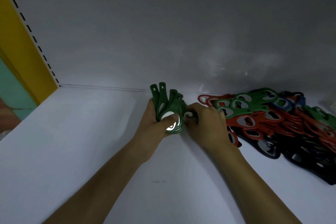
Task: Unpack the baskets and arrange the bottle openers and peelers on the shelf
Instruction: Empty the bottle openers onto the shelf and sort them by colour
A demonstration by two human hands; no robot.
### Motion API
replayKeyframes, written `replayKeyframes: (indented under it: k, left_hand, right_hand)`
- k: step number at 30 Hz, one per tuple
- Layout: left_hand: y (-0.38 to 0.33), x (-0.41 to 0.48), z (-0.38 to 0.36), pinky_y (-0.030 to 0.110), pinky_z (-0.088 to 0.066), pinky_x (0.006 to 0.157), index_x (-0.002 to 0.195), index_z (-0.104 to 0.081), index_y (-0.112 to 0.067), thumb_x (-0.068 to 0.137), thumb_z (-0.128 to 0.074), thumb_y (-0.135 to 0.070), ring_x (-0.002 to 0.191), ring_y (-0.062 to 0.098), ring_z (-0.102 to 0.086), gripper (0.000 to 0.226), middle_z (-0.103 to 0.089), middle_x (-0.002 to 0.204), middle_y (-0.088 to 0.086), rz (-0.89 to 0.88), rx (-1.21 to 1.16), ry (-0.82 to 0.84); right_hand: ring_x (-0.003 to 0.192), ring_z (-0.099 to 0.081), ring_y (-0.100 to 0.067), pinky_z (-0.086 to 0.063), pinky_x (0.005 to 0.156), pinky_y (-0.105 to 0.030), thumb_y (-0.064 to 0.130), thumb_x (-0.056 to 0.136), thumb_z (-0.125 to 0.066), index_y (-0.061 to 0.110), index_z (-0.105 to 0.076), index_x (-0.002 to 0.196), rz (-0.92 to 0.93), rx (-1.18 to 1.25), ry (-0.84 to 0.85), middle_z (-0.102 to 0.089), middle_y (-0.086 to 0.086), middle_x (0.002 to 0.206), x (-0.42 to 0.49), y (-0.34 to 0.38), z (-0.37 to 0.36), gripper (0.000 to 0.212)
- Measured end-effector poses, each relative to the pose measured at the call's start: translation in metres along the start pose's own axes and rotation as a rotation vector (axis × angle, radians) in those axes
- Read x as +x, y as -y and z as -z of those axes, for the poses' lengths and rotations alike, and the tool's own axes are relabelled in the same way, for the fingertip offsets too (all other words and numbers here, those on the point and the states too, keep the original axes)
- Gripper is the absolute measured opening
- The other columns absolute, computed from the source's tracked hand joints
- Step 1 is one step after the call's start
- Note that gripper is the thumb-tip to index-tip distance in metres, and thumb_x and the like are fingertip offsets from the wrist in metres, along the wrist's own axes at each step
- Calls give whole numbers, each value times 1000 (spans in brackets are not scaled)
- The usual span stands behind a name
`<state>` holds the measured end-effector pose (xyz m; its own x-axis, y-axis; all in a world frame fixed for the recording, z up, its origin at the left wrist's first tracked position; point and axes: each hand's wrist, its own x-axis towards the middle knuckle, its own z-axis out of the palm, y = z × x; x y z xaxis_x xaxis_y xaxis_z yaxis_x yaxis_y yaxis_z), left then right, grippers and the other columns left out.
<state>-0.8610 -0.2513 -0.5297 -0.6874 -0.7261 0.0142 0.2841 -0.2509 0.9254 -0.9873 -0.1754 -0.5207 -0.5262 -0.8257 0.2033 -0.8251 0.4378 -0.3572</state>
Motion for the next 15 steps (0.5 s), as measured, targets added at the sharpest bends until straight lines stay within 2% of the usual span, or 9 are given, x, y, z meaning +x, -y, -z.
replayKeyframes:
  k: [3,4,6,7,9,10,12,14,15]
  left_hand:
    - [0,-3,-5,46,-52,91,116,-54,-31,85,-58,10,106,20,-64,51,-65,117,0,-66,92,-23]
    - [0,-4,-6,47,-52,91,115,-54,-31,84,-58,11,105,19,-65,52,-66,115,0,-77,95,-36]
    - [-1,-4,-6,47,-51,92,117,-54,-30,84,-58,12,105,18,-64,54,-66,116,0,-80,75,-63]
    - [0,-3,-6,46,-51,92,120,-53,-30,84,-58,12,106,19,-64,55,-65,118,1,-74,53,-75]
    - [1,-1,-4,44,-53,89,121,-51,-32,85,-57,11,106,18,-63,56,-63,122,3,-48,-7,-100]
    - [1,0,-3,41,-54,86,120,-51,-33,85,-56,10,106,18,-63,55,-63,122,3,-28,-38,-119]
    - [0,2,0,38,-56,80,125,-50,-28,87,-54,8,104,19,-63,52,-62,122,6,20,-118,-158]
    - [-1,4,3,37,-58,75,131,-47,-21,90,-51,4,103,24,-63,47,-61,122,10,58,-218,-167]
    - [-2,5,3,37,-58,73,132,-46,-18,92,-50,-1,103,26,-63,43,-61,122,13,73,-264,-158]
  right_hand:
    - [104,-61,-23,-51,92,-42,10,88,-63,14,-54,131,-104,368,49,-64,-4,116,2,0,3,43]
    - [99,-62,-21,-53,87,-38,8,90,-61,12,-56,128,-103,414,5,-65,-5,111,1,-1,4,39]
    - [81,-61,-14,-49,69,-27,6,91,-60,11,-66,107,-70,438,-180,-66,0,92,0,-1,6,18]
    - [75,-61,-13,-48,64,-24,6,91,-60,13,-67,98,-85,542,-261,-66,2,86,0,-1,8,12]
    - [72,-64,-11,-52,59,-20,5,89,-63,17,-63,92,-161,925,-340,-67,4,81,1,1,14,12]
    - [71,-66,-8,-52,57,-18,6,88,-64,16,-63,93,-189,1083,-335,-68,5,78,1,2,18,12]
    - [64,-66,-6,-52,56,-18,10,88,-63,12,-66,97,-194,1252,-219,-71,6,74,-1,6,20,9]
    - [62,-63,-8,-51,56,-18,13,88,-63,11,-69,94,-187,1223,-92,-71,5,73,-5,12,12,8]
    - [65,-62,-7,-49,58,-16,15,88,-64,13,-71,93,-151,1088,-76,-69,7,73,-7,16,6,9]
